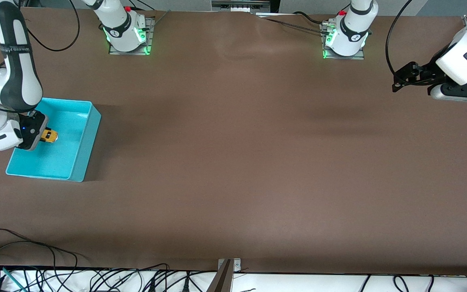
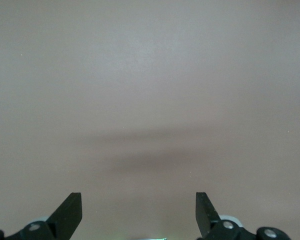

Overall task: Wind up and store yellow beetle car
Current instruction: 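Carry the car into the teal box and lower it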

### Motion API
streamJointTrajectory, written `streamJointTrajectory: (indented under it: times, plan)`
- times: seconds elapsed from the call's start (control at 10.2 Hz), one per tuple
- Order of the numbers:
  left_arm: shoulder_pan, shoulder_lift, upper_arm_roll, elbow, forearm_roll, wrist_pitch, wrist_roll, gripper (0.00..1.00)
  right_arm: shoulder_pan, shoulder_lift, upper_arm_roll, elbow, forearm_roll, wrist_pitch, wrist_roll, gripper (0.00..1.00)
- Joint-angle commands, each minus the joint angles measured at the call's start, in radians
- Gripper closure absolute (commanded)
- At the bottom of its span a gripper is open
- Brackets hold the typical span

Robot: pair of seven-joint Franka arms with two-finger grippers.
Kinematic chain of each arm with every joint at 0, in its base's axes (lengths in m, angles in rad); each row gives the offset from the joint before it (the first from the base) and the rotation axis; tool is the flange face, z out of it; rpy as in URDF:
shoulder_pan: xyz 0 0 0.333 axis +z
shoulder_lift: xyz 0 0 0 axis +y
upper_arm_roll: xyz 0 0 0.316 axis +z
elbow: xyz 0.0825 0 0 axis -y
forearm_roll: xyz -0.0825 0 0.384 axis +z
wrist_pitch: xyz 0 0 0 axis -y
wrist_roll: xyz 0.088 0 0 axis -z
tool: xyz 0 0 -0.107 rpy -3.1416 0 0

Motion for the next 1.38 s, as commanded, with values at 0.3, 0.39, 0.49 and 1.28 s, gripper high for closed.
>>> streamJointTrajectory:
  times: [0.3, 0.39, 0.49, 1.28]
  plan:
    - [0.005, 0.028, 0.004, 0.063, 0.000, -0.024, -0.007, 0.00, -0.015, 0.118, 0.001, -0.028, 0.261, 0.113, -0.264, 1.00]
    - [0.005, 0.030, 0.004, 0.063, 0.000, -0.024, -0.007, 0.00, -0.017, 0.124, 0.001, -0.028, 0.262, 0.116, -0.267, 1.00]
    - [0.005, 0.030, 0.004, 0.063, -0.002, -0.024, -0.007, 0.00, -0.026, 0.139, 0.001, -0.029, 0.264, 0.118, -0.267, 1.00]
    - [0.002, 0.030, 0.003, 0.071, -0.010, -0.024, -0.007, 0.00, -0.031, 0.167, 0.005, -0.025, 0.284, 0.121, -0.268, 0.36]
